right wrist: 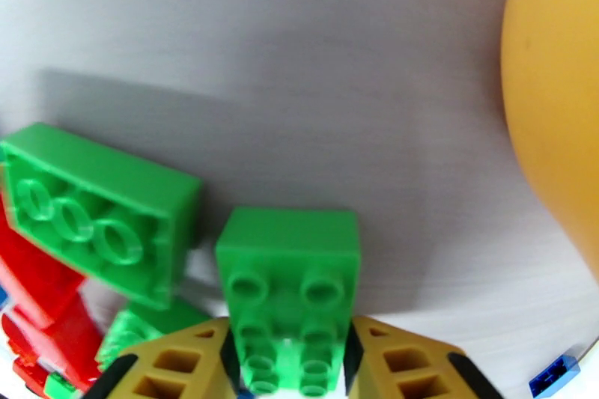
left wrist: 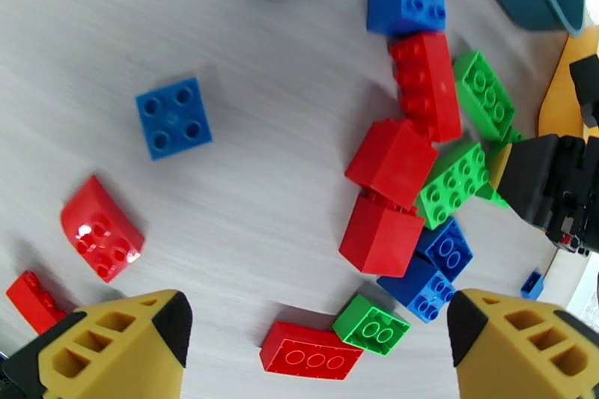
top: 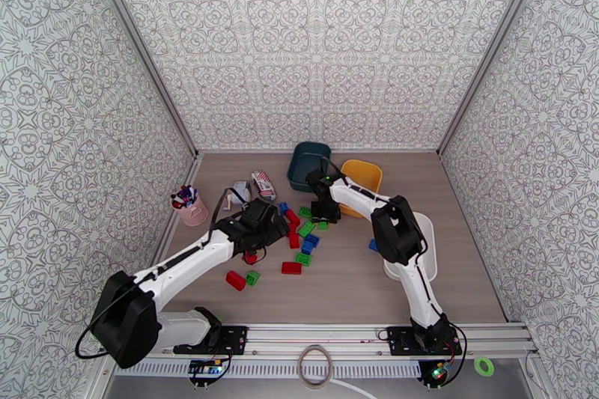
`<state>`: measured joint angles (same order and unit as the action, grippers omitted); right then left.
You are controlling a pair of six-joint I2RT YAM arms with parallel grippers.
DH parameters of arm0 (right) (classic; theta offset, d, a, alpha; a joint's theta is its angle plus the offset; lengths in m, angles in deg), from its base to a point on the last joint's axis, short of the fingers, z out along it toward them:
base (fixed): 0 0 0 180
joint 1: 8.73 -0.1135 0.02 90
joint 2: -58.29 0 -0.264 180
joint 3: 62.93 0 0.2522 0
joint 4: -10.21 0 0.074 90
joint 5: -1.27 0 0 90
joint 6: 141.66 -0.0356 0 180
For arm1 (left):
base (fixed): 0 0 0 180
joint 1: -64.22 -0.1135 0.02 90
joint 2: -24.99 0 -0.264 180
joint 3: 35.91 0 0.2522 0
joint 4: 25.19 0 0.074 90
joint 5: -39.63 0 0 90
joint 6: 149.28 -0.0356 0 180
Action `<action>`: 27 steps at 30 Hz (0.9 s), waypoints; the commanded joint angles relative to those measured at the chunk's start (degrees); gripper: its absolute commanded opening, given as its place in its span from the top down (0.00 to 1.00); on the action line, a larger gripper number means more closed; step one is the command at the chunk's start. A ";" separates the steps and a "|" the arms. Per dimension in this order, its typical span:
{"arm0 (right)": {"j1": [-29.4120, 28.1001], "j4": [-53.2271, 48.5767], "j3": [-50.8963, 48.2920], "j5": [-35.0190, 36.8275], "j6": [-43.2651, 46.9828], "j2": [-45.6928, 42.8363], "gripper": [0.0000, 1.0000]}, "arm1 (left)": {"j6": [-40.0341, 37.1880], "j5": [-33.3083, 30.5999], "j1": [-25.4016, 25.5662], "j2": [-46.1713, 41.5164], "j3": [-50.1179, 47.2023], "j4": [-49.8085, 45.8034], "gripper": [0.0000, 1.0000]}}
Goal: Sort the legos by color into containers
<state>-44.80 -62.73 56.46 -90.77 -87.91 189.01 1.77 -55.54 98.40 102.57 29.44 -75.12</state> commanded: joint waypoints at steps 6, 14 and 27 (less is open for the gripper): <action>-0.40 0.65 -5.24 1.15 0.45 -6.98 0.69 | -1.60 1.58 2.89 3.27 4.49 2.56 0.04; 0.72 2.04 -14.93 1.88 -1.03 -23.13 0.71 | -5.88 3.20 4.75 6.03 9.59 5.50 0.03; 22.16 2.17 -43.98 1.94 -3.74 -52.66 0.71 | -18.24 9.24 15.67 24.10 30.71 5.50 0.02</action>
<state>-27.34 -59.58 17.64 -88.45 -90.32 140.77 -11.06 -49.55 111.53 123.32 55.49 -69.41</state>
